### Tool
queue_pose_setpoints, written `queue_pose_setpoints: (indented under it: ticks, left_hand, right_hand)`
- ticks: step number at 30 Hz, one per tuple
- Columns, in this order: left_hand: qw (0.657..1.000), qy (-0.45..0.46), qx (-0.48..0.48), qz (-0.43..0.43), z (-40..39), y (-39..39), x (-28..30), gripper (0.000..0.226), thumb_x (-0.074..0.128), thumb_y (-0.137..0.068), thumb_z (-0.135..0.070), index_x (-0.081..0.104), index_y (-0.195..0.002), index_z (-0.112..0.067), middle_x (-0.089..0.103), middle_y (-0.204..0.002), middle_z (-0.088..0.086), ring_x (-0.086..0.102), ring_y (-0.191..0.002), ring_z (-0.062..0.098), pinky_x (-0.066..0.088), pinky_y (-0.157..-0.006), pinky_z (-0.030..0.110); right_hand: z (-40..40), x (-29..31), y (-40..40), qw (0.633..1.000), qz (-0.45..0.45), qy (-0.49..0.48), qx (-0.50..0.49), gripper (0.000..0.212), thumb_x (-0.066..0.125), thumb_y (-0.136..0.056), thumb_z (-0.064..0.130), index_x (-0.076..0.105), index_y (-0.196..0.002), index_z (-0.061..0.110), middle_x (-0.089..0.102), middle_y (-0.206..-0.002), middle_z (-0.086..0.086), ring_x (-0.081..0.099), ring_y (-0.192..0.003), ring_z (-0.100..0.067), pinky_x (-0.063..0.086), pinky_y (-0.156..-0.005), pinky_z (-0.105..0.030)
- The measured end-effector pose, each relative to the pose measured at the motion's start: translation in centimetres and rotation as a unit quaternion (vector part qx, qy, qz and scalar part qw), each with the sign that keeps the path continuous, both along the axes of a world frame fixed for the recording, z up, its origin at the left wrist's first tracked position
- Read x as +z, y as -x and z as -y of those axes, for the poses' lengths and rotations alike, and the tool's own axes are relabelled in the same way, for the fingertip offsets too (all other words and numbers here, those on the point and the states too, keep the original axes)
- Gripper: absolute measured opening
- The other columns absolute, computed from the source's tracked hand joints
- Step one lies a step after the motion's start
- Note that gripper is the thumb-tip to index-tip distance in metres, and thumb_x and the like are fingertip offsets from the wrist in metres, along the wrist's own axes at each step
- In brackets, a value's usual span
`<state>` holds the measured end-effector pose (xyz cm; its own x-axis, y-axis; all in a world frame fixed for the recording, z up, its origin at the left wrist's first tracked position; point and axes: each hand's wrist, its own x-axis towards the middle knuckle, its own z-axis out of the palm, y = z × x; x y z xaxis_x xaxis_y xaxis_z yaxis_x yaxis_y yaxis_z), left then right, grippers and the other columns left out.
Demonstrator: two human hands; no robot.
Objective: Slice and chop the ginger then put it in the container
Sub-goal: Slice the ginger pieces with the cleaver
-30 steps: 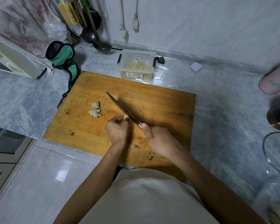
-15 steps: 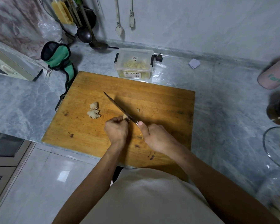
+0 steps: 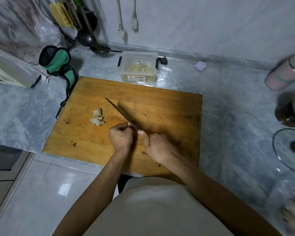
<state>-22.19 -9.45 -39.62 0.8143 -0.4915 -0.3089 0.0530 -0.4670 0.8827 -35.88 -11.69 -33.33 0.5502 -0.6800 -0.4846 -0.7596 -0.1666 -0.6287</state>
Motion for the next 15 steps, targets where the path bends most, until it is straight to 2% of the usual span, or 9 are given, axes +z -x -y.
queue_pose_setpoints:
  ticks: [3,6,11,15]
  left_hand:
    - [1.0,0.0,0.008,-0.026,0.0,-0.1,-0.1,0.011,0.069,-0.077,-0.003,0.078,-0.082,-0.009,0.074,-0.078,0.002,0.072,-0.08,0.021,0.059,-0.082,0.043]
    - [0.999,-0.003,0.011,-0.051,0.3,-0.6,-0.8,0.006,0.076,-0.075,-0.007,0.077,-0.078,-0.012,0.075,-0.075,0.003,0.073,-0.077,0.024,0.06,-0.079,0.045]
    - [0.999,-0.005,-0.007,-0.051,0.2,-1.0,-0.9,0.008,0.08,-0.08,-0.009,0.076,-0.087,-0.011,0.075,-0.085,0.009,0.072,-0.078,0.024,0.061,-0.077,0.035]
    - [0.997,-0.003,-0.014,-0.07,0.0,-1.5,-1.1,0.012,0.079,-0.082,-0.009,0.075,-0.093,-0.006,0.075,-0.083,0.011,0.072,-0.072,0.027,0.061,-0.073,0.038]
  right_hand:
    - [0.3,0.1,0.3,1.0,0.005,-0.012,-0.02,0.074,0.016,-0.106,0.058,0.063,-0.07,0.015,0.062,-0.067,0.0,0.063,-0.072,-0.016,0.051,-0.068,-0.034]
    - [1.0,-0.2,1.5,0.997,0.01,-0.03,-0.065,0.079,0.013,-0.104,0.062,0.068,-0.073,0.014,0.066,-0.07,-0.003,0.064,-0.07,-0.017,0.049,-0.067,-0.032]
    - [0.3,-0.3,3.8,0.992,0.023,-0.006,-0.122,0.078,0.013,-0.104,0.06,0.061,-0.065,0.012,0.062,-0.064,-0.006,0.063,-0.065,-0.023,0.049,-0.068,-0.034]
    - [-0.5,0.3,4.1,0.992,0.024,-0.017,-0.125,0.076,0.013,-0.104,0.06,0.057,-0.064,0.013,0.058,-0.062,-0.006,0.061,-0.064,-0.023,0.05,-0.073,-0.036]
